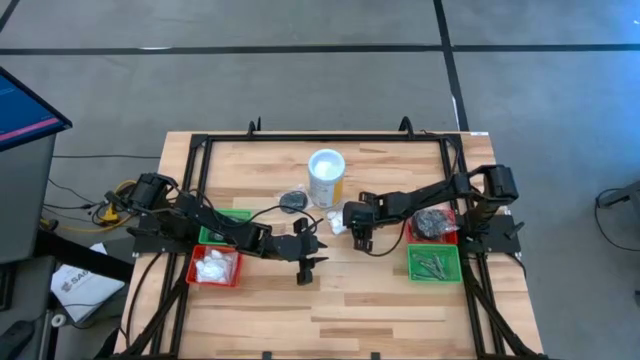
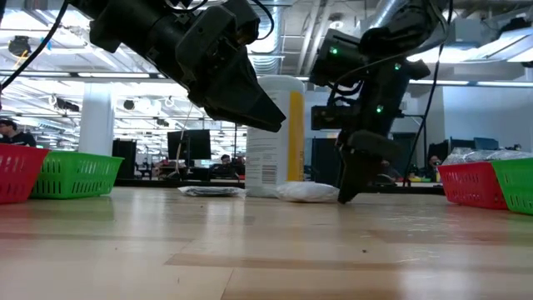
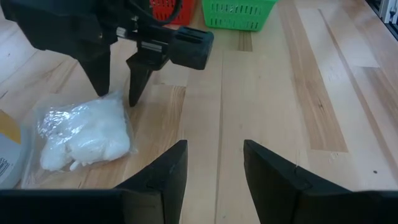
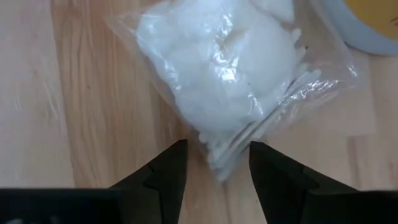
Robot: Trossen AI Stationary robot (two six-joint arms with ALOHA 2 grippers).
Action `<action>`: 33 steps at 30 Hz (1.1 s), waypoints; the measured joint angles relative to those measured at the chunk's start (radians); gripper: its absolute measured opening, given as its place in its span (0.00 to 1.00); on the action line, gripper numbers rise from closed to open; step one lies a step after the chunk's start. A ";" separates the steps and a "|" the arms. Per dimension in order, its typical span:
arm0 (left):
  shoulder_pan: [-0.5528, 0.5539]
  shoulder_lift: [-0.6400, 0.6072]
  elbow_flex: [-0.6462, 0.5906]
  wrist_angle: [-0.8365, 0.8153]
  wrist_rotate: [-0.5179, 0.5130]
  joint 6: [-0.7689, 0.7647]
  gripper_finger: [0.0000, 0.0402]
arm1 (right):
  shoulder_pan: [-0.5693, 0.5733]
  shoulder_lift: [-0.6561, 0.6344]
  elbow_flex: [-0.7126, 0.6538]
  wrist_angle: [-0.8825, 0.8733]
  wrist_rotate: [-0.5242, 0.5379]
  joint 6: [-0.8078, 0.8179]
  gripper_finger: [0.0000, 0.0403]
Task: Pick & Place Travel size toiletries
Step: Put the cotton pack into the left red bin
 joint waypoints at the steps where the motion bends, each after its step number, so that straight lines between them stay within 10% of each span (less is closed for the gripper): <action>1: 0.000 0.000 0.000 0.000 0.000 0.000 0.37 | -0.003 0.000 0.000 0.000 0.000 0.000 0.40; 10: 0.000 0.000 0.000 0.000 0.000 0.000 0.37 | -0.023 -0.004 -0.003 0.006 -0.005 0.000 0.31; 18: 0.000 0.000 0.000 0.000 0.000 0.000 0.37 | -0.038 -0.001 -0.003 0.015 -0.052 0.002 0.03; 33: 0.000 0.000 0.000 -0.001 0.000 0.000 0.37 | 0.032 -0.003 0.080 -0.036 -0.063 0.029 0.01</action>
